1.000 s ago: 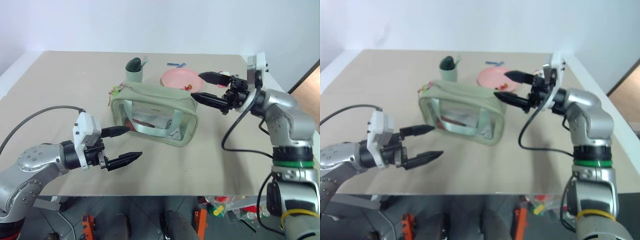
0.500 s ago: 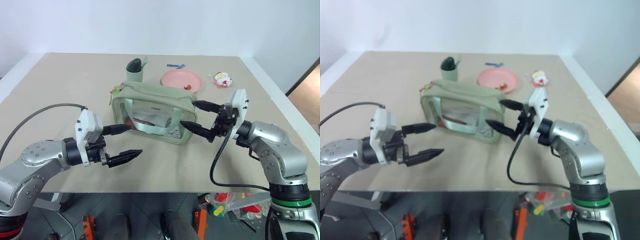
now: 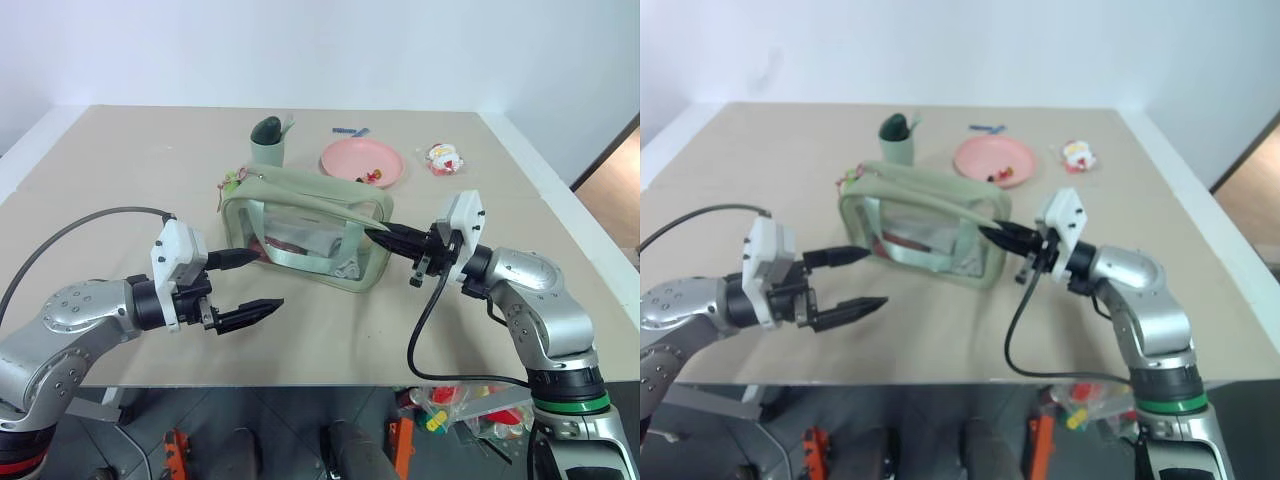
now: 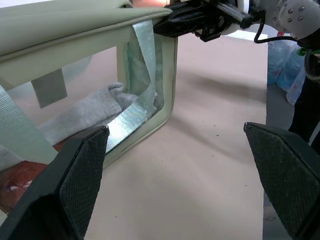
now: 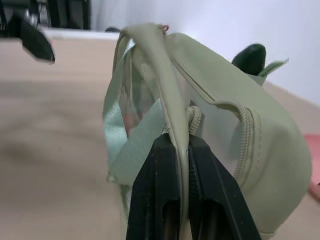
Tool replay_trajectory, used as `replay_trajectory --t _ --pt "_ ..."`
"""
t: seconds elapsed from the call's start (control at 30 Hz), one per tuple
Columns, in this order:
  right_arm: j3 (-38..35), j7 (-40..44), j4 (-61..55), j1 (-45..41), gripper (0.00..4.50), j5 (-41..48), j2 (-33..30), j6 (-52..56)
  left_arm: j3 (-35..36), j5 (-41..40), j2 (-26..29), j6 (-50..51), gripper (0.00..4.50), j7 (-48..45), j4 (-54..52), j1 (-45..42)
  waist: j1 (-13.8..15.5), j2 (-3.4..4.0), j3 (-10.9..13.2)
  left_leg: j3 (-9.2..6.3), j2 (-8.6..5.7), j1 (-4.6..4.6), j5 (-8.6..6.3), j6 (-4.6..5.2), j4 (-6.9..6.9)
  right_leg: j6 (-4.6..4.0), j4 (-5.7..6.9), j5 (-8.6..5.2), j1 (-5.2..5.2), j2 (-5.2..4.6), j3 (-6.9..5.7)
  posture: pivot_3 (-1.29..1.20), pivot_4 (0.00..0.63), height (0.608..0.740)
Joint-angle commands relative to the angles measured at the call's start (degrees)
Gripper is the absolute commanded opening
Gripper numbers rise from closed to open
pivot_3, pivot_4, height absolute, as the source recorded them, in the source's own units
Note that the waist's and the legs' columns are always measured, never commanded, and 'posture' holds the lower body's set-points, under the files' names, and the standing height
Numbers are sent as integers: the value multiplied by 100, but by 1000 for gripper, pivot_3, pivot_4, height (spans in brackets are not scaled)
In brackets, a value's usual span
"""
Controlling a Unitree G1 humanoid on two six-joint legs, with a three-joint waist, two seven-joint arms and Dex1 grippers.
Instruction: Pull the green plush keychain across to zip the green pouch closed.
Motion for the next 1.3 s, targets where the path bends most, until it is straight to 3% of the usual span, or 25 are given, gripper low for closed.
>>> replay_trajectory --t 0.03,0.4,0.83,0.93,1.07,1.3 --pt "22 194 283 -235 9 -93 64 -566 -11 46 -19 -72 4500 -53 -117 22 -3 0 0 1 0 3 0 0 1 -6 0 -1 1 0 1 0 150 740" --pt "-250 1161 921 -711 9 497 -28 -938 -10 110 -23 -70 4500 -46 -154 81 18 1 1 -1 2 -1 5 7 0 3 0 5 2 3 2 0 150 740" --pt "-274 1333 893 -403 9 567 -124 -833 35 201 -98 -208 4500 18 -161 100 19 3 2 -6 2 -6 4 6 -2 10 0 7 0 2 -2 0 150 740" --pt "-265 1324 883 -329 9 532 -146 -859 500 -224 -252 -22 4500 405 -136 12 18 2 2 -2 0 -5 4 6 1 11 0 8 0 1 1 0 150 740" --pt "-267 1291 854 -281 9 494 -197 -847 1444 -1421 -437 379 4500 1301 -196 203 15 2 1 -4 5 -3 4 7 3 21 1 16 1 1 -2 0 150 740" --pt "-196 1250 709 -263 9 489 -256 -718 2384 -1507 -456 372 4500 1947 300 785 19 3 1 -5 1 0 5 6 3 4 1 6 6 -1 -4 0 150 740"
